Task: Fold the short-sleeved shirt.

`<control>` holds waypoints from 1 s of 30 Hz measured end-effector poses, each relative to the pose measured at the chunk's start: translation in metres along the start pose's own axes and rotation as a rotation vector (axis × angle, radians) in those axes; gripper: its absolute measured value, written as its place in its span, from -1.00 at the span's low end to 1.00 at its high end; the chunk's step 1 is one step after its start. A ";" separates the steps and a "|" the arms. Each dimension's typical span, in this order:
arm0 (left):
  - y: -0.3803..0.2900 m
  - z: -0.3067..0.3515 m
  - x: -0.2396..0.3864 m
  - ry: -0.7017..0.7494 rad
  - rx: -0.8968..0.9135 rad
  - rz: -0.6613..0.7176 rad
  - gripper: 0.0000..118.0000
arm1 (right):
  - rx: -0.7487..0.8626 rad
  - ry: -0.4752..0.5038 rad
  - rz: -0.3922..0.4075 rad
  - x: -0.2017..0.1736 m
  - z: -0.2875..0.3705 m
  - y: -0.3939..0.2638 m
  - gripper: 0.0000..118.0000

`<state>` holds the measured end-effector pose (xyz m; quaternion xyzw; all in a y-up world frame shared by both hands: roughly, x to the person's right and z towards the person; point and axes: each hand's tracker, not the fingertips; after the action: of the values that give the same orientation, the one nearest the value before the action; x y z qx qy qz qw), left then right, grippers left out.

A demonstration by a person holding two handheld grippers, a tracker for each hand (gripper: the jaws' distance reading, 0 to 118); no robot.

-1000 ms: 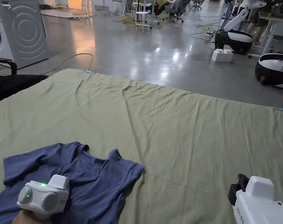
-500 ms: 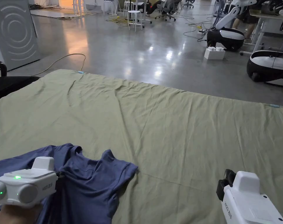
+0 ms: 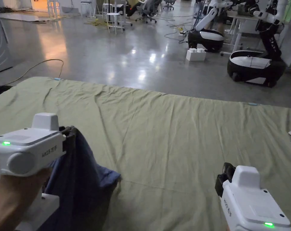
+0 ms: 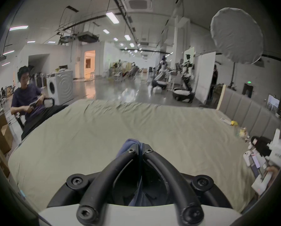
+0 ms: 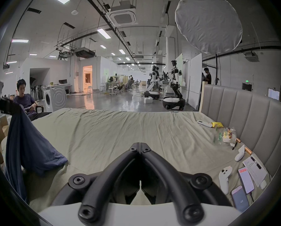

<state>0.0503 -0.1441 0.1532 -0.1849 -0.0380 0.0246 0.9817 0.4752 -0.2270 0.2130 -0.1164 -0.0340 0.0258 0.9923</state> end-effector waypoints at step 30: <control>-0.124 -0.018 0.281 -0.614 -0.198 -0.197 -0.92 | 0.007 -0.199 -0.084 0.096 0.053 -0.015 -0.99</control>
<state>0.3357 -0.2482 0.2003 -0.2589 -0.3519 -0.0199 0.8993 0.5679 -0.2241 0.2745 -0.1080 -0.1373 -0.0042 0.9846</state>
